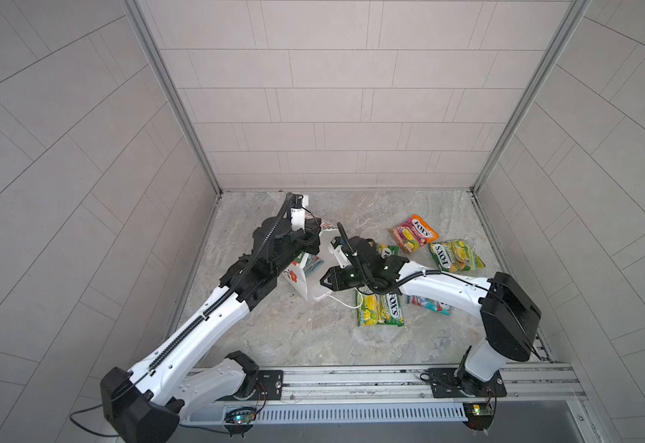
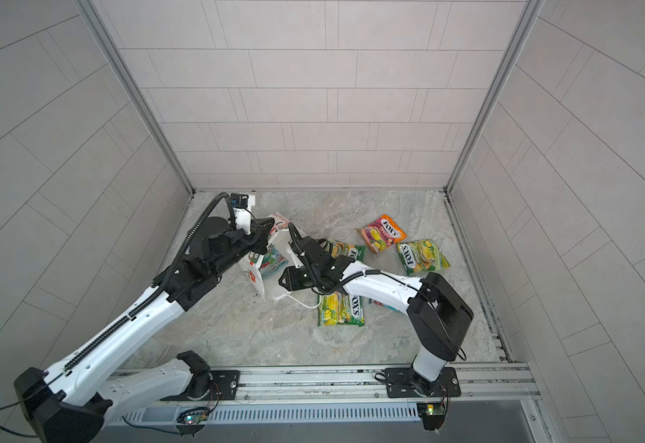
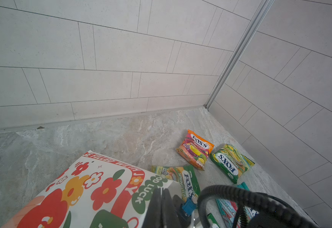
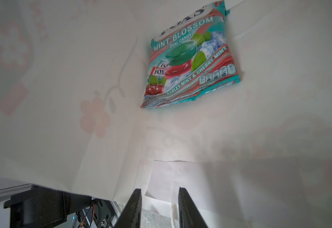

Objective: Take the snacks out of the paper bag
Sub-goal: 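Reach into the bag with the right gripper and grasp the teal Mint Blossom packet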

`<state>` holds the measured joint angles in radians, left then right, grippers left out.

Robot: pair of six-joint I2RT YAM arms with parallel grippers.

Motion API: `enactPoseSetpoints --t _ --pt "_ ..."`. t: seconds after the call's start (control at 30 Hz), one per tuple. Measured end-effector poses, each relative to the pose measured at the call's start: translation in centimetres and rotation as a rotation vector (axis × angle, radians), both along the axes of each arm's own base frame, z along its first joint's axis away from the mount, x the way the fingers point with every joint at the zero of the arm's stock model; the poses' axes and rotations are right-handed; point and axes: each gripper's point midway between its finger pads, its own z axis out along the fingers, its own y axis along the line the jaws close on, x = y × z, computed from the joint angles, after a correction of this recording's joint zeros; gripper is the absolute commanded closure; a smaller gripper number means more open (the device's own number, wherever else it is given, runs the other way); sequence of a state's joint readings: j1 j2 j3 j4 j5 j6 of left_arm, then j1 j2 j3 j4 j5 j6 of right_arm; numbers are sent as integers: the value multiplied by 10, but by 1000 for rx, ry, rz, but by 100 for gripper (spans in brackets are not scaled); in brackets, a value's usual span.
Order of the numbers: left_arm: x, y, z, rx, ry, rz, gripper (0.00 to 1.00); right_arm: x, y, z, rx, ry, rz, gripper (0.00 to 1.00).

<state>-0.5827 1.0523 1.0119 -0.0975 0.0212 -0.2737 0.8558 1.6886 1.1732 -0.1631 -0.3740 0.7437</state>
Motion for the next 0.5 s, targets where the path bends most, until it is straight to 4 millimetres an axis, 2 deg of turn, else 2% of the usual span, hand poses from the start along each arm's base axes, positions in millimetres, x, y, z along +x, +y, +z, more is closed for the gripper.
enactPoseSetpoints --t 0.2,0.5 --pt "1 1 1 -11 0 10 100 17 10 -17 -33 26 -73 65" --pt "3 2 1 -31 0 25 100 38 13 -35 -75 54 -216 62"
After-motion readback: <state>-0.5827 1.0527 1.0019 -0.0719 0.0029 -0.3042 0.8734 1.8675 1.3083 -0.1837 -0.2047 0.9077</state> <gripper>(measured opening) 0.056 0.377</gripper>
